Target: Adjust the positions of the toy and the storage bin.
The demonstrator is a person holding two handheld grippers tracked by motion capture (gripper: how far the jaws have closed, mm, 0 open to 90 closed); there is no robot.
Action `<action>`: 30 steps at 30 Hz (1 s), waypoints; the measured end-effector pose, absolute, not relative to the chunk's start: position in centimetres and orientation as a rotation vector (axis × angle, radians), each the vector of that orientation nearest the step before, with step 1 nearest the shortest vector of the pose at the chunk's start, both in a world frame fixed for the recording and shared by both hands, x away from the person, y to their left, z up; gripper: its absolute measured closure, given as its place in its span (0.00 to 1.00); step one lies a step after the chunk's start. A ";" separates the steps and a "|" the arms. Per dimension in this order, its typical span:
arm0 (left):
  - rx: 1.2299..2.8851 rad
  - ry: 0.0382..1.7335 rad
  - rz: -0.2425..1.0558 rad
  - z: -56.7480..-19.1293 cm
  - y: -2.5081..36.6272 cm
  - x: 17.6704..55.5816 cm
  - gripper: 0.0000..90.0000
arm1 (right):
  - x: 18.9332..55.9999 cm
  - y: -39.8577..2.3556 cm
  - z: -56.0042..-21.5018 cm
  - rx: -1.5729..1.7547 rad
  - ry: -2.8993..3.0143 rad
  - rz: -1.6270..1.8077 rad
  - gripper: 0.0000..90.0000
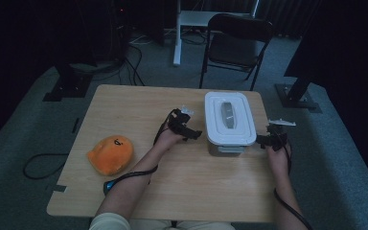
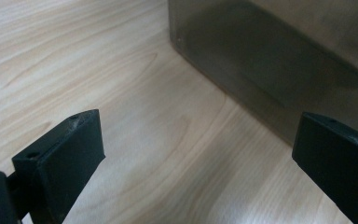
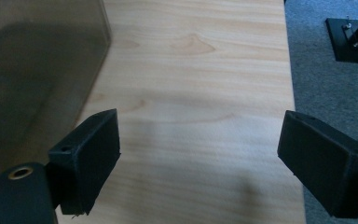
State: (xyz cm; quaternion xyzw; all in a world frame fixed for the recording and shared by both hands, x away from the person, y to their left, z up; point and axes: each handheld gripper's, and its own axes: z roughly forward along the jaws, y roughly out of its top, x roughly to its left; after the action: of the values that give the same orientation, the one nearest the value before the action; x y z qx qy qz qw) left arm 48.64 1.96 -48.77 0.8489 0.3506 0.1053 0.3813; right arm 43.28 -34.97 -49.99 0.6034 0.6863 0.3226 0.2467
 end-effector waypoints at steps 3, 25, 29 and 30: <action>2.194 0.881 0.277 -48.7 1.5 49.0 0.03 | 43.8 -34.6 -49.7 1.632 1.872 0.865 0.14; 2.226 0.850 0.281 -47.9 0.2 49.9 0.03 | 44.8 -33.2 -49.2 1.602 1.972 1.036 0.21; 2.229 0.843 0.284 -47.7 0.3 49.6 0.03 | 44.5 -32.9 -49.3 1.586 1.980 1.031 0.23; 2.234 0.837 0.286 -47.7 0.4 49.4 0.03 | 44.4 -32.8 -49.3 1.577 1.981 1.030 0.23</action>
State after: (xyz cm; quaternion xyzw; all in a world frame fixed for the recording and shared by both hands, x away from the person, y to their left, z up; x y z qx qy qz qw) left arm 49.43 0.37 -47.66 0.8671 0.3249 0.1110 0.3608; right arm 44.40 -32.83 -49.28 0.5650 0.7097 0.3689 0.2024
